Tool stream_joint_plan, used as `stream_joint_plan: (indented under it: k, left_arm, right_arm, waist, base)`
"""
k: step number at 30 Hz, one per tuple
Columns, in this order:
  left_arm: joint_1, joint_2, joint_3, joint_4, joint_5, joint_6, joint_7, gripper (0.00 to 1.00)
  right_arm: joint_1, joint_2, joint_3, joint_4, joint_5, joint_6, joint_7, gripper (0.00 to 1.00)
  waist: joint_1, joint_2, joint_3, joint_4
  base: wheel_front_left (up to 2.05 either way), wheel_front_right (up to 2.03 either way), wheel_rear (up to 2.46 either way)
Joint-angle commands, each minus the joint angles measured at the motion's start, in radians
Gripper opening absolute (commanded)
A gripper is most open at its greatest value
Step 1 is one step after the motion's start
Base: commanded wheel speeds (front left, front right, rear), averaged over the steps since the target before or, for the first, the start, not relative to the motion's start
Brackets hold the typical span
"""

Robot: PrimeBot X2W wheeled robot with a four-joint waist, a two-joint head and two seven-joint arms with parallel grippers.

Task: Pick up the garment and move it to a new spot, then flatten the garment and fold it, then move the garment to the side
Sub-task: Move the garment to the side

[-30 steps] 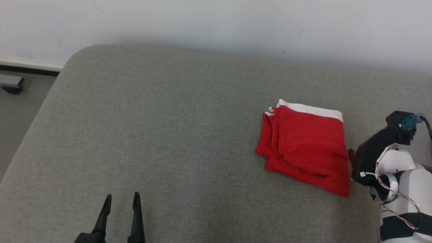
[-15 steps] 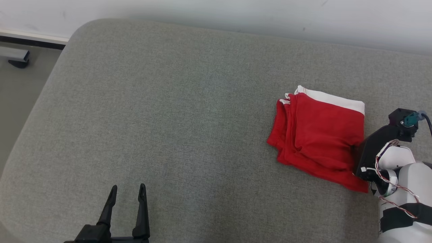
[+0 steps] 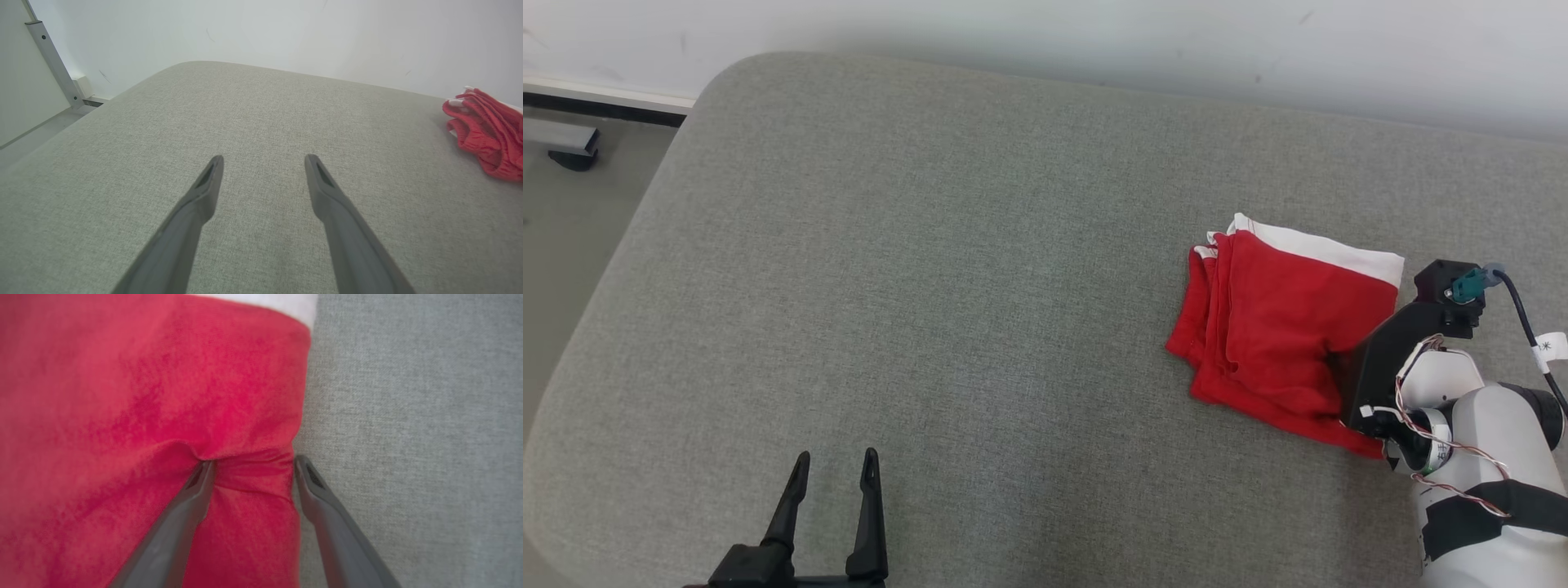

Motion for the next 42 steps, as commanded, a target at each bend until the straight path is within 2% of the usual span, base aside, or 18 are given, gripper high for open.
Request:
stream_joint_plan:
  k: [1, 2, 3, 8, 13, 20, 27, 28, 34, 42]
  left_arm:
    - [-0.006, -0.001, -0.001, 0.002, 0.008, -0.001, -0.003, 1.00]
    - [-0.005, -0.001, -0.001, 0.003, 0.007, 0.000, -0.003, 1.00]
    - [-0.004, -0.001, -0.001, 0.003, 0.006, 0.001, -0.003, 1.00]
    - [0.000, -0.001, 0.005, -0.003, -0.001, 0.007, -0.003, 1.00]
    - [0.000, -0.001, 0.014, -0.014, -0.005, 0.011, -0.003, 1.00]
    - [0.005, -0.001, 0.024, -0.032, 0.000, 0.011, -0.003, 1.00]
    - [-0.022, 0.000, 0.016, -0.044, 0.009, -0.003, -0.003, 1.00]
    - [-0.022, 0.000, 0.016, -0.044, 0.009, -0.003, -0.003, 1.00]
    - [-0.044, 0.000, 0.017, -0.052, 0.023, -0.012, -0.003, 1.00]
    - [-0.061, 0.000, 0.037, -0.053, 0.051, -0.034, -0.003, 1.00]
  right_arm:
    - [0.033, 0.031, 0.014, 0.041, -0.003, 0.009, 0.011, 0.40]
    - [0.032, 0.030, 0.015, 0.044, -0.013, 0.009, 0.004, 0.01]
    - [0.030, 0.026, 0.012, 0.047, -0.024, 0.009, -0.001, 0.00]
    - [0.000, -0.005, 0.035, 0.042, -0.061, 0.006, -0.029, 0.00]
    - [-0.040, -0.077, 0.164, 0.008, -0.005, 0.006, -0.009, 0.00]
    - [-0.088, -0.276, 0.395, -0.130, 0.144, 0.005, 0.067, 0.00]
    - [-0.120, -0.468, 0.528, -0.269, 0.235, 0.005, 0.135, 0.00]
    - [-0.120, -0.468, 0.528, -0.269, 0.235, 0.005, 0.135, 0.00]
    - [-0.157, -0.588, 0.565, -0.295, 0.240, 0.005, 0.108, 0.00]
    - [-0.149, -0.672, 0.505, -0.235, 0.226, 0.005, 0.046, 0.00]
  waist:
    - [0.0001, 0.0000, -0.001, 0.000]
    - [0.0001, 0.0000, -0.002, 0.000]
    - [0.0001, 0.0000, -0.002, -0.002]
    - [0.0001, 0.0000, -0.002, -0.028]
    - [0.0001, 0.0000, -0.008, -0.087]
    - [0.0001, 0.0000, -0.016, -0.220]
    - [0.0001, 0.0000, 0.003, -0.336]
    - [0.0001, 0.0000, 0.003, -0.336]
    - [0.0001, 0.0000, 0.050, -0.388]
    - [0.0001, 0.0000, 0.102, -0.400]
  base:
    - [0.00, 0.00, 0.00]
    - [0.00, 0.00, 0.00]
    - [0.00, 0.00, 0.00]
    - [0.00, 0.00, 0.00]
    - [0.00, 0.00, 0.00]
    - [0.00, 0.00, 0.00]
    - [0.00, 0.00, 0.00]
    - [0.00, 0.00, 0.00]
    - [0.00, 0.00, 0.00]
    - [0.00, 0.00, 0.00]
